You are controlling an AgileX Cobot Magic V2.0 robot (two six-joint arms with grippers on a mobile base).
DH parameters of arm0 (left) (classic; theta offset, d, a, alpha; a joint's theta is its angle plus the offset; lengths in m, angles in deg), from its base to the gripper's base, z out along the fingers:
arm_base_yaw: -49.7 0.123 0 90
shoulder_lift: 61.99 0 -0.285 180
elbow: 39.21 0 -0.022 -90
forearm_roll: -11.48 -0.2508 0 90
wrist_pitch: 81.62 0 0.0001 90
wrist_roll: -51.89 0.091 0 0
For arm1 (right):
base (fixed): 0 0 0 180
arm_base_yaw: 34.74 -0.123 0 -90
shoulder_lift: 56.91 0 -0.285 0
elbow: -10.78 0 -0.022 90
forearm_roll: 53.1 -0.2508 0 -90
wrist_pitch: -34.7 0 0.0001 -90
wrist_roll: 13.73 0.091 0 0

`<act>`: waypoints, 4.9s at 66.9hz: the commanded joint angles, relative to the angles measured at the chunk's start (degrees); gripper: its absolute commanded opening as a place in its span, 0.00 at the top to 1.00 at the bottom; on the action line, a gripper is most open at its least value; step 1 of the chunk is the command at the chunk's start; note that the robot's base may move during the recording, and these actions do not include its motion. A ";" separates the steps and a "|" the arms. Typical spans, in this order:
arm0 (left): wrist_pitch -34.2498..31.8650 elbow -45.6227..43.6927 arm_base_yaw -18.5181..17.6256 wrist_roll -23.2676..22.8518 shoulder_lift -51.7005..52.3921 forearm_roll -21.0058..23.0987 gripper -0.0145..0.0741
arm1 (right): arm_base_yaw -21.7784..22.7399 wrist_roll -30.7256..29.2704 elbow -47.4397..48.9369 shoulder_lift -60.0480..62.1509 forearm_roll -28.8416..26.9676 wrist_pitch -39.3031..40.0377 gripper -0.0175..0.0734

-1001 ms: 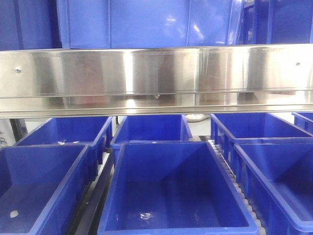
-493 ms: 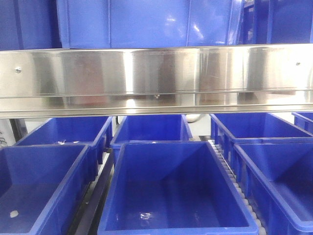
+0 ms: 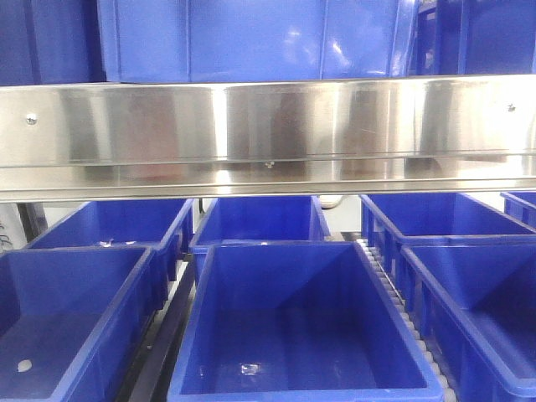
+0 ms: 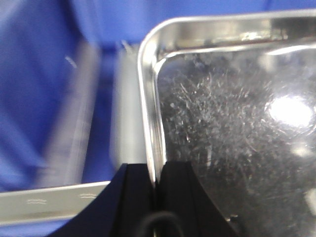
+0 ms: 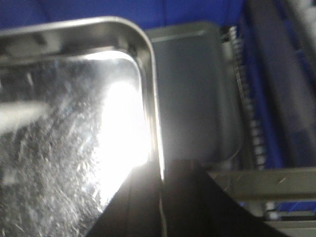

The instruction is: Stack silver trays without gaps

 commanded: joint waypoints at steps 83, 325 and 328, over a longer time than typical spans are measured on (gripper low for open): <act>-11.64 -18.39 21.08 23.69 -27.36 30.43 0.85 | 15.60 -17.96 13.60 -27.53 -14.49 18.59 0.82; -58.77 64.87 13.61 17.87 72.52 12.67 0.81 | 17.20 -26.59 -57.99 55.37 -16.20 62.65 0.83; -58.77 64.87 13.61 17.87 72.52 12.67 0.81 | 18.17 -26.59 -59.95 55.97 -16.36 63.29 0.83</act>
